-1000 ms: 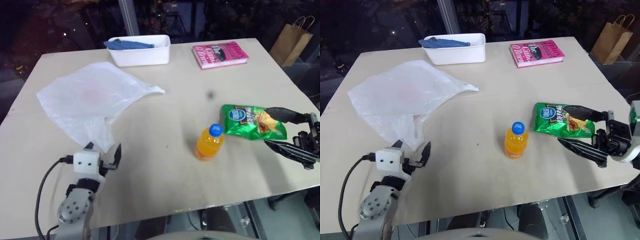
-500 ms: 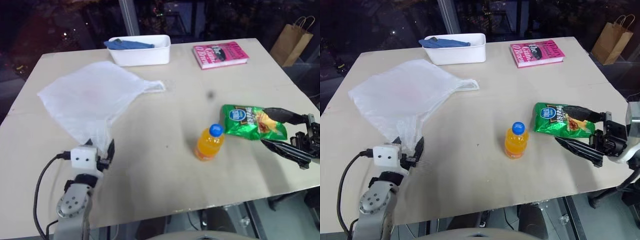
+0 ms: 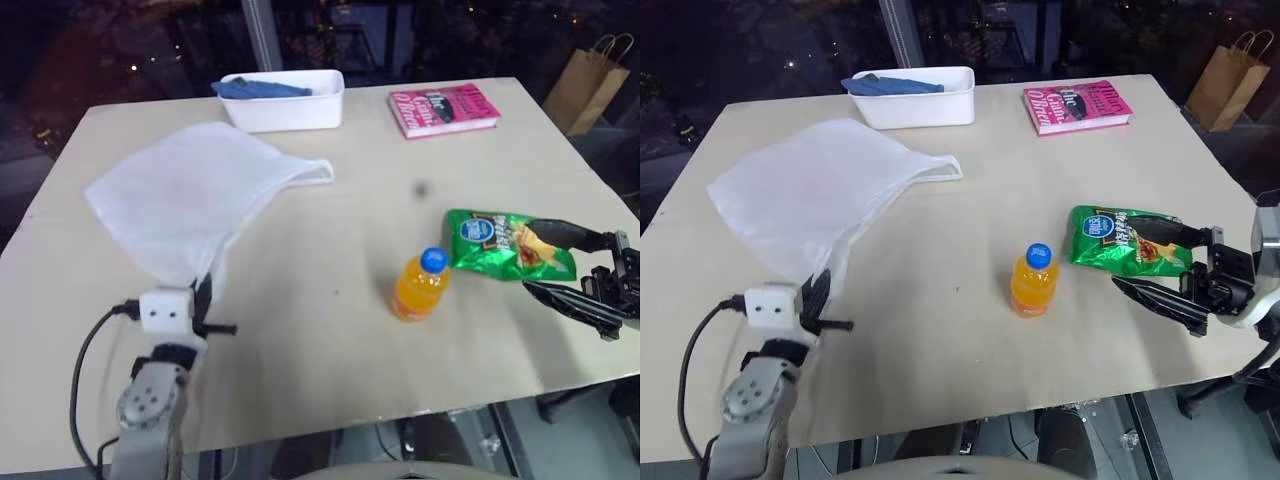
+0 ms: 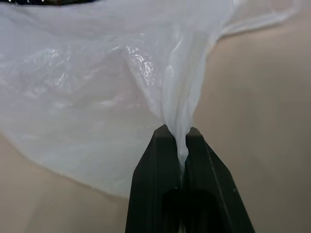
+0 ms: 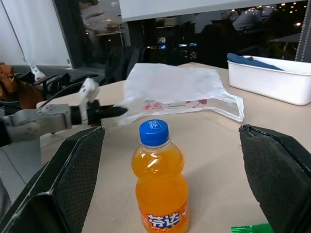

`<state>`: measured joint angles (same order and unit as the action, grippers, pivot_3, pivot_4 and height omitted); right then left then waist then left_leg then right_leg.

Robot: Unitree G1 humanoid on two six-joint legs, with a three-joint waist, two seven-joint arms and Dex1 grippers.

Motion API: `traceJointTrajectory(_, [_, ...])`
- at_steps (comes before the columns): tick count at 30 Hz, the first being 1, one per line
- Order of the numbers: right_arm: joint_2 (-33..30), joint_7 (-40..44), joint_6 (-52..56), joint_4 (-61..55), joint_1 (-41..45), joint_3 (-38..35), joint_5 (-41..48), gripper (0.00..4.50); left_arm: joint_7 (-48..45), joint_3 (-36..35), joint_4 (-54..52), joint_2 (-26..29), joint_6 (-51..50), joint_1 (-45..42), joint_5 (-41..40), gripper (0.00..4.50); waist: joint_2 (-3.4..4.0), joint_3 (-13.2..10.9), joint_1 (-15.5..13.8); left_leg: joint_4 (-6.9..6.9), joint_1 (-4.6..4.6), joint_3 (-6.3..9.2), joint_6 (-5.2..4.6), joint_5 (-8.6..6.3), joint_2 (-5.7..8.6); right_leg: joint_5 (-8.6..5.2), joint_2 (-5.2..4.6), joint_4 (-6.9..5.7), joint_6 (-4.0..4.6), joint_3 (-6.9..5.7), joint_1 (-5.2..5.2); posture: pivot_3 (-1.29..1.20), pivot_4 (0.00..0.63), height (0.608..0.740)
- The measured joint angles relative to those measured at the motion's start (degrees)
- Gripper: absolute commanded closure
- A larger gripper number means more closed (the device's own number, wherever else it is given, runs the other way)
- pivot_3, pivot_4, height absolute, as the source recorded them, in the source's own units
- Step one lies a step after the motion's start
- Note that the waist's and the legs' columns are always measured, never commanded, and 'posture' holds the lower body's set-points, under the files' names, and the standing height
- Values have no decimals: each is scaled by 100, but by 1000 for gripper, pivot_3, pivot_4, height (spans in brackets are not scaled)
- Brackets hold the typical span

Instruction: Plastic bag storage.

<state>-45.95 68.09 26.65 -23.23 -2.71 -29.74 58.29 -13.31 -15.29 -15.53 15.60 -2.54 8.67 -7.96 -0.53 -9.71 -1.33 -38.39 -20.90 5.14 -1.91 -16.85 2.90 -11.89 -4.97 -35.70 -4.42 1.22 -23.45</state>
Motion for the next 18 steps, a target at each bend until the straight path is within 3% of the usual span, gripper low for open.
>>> traceJointTrajectory(4, [90, -62, -57, 68, 144, 174, -152, 0, -275, 775, 1026, -54, -19, -2103, 153, 4391, -6, 3, -83, -20, -2, -2, 3, 3, 27, 7, 0, -8, -6, 3, 5, 0, 150, 740])
traceJointTrajectory(6, [96, -137, -59, 60, 159, 196, -179, 0, -604, 1251, 1245, -124, 107, -2532, 184, 4391, -2, 6, -52, -19, 4, -12, 17, 11, 29, 7, -2, -7, -7, 20, 4, 0, 150, 740])
traceJointTrajectory(11, [111, -419, -58, -8, 67, 186, -238, 0, -1743, 2369, 1795, -295, 287, -3000, 153, 4391, -1, 6, 54, 9, -36, -7, 21, 12, 26, 5, -2, 8, -7, 24, -45, 0, 150, 740])
traceJointTrajectory(18, [204, -860, -53, -507, -192, 176, -223, 0, -3317, 3031, 1800, -80, 296, -3050, -311, 4391, -1, 6, 53, -6, -55, -6, 15, 9, 19, 6, -4, -3, -8, 23, -60, 0, 150, 740])
